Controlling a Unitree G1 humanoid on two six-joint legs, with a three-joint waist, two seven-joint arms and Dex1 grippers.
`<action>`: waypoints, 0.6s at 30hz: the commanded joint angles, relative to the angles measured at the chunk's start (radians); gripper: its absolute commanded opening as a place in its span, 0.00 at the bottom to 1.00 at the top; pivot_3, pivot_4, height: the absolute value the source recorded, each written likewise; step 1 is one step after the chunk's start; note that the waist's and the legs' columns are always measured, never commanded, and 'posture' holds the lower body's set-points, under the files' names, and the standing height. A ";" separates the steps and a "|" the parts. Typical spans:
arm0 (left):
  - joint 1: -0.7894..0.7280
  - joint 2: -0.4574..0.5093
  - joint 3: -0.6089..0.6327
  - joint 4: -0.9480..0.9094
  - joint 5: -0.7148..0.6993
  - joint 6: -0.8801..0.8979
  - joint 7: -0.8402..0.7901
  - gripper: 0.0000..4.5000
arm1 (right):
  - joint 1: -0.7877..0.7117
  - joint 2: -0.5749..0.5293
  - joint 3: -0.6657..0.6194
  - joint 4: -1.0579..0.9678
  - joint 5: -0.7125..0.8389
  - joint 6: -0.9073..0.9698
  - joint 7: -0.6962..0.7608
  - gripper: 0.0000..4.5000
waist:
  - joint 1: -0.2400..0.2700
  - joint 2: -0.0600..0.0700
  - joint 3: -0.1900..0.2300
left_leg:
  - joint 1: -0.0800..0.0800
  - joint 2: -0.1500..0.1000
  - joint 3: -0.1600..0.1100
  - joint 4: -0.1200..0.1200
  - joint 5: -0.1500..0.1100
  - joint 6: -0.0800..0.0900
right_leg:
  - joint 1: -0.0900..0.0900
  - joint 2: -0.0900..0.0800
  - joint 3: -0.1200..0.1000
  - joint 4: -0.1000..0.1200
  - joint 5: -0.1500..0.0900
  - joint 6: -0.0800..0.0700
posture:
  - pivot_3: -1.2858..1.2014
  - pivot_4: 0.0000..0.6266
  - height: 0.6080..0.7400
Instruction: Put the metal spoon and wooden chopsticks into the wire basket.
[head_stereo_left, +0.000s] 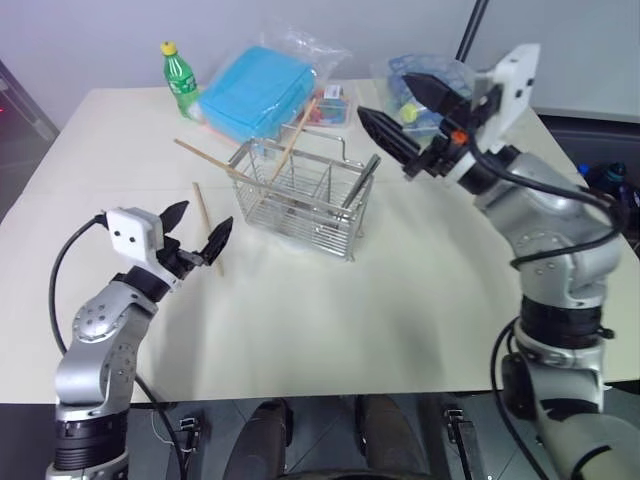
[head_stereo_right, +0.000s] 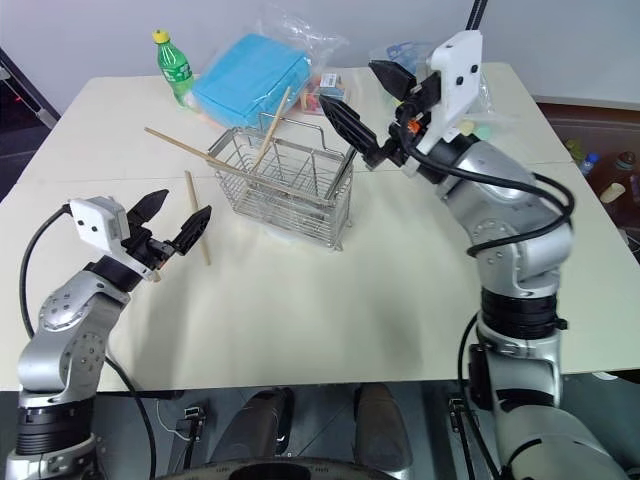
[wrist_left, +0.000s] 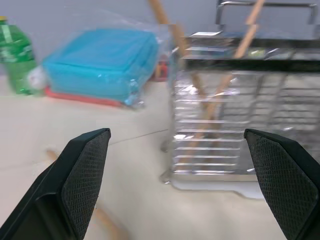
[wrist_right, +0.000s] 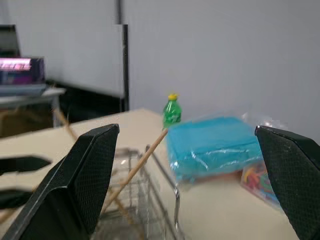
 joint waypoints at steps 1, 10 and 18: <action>-0.007 -0.011 -0.004 0.048 0.111 -0.064 0.079 1.00 | 0.037 -0.050 -0.038 -0.106 0.091 0.059 0.040 0.99 | -0.001 0.000 0.000 | 0.000 0.000 0.000 0.000 0.000 0.000 | 0.000 0.000 0.000 0.000 0.000 0.000 | 0.52 0.24 1.00; -0.080 -0.119 -0.028 0.206 0.262 -0.162 0.268 1.00 | 0.280 -0.139 -0.091 -0.292 0.191 0.066 0.089 0.99 | 0.025 -0.002 -0.001 | 0.000 0.000 0.001 0.002 0.000 0.000 | 0.002 0.000 0.000 -0.002 0.001 0.002 | 0.52 0.24 1.00; -0.129 -0.145 -0.047 0.271 0.293 -0.193 0.295 1.00 | 0.578 -0.138 -0.078 -0.280 0.052 -0.127 0.180 0.99 | 0.023 -0.004 -0.003 | 0.000 -0.001 0.002 0.003 0.000 0.000 | 0.003 -0.001 0.000 -0.002 0.002 0.003 | 0.52 0.24 1.00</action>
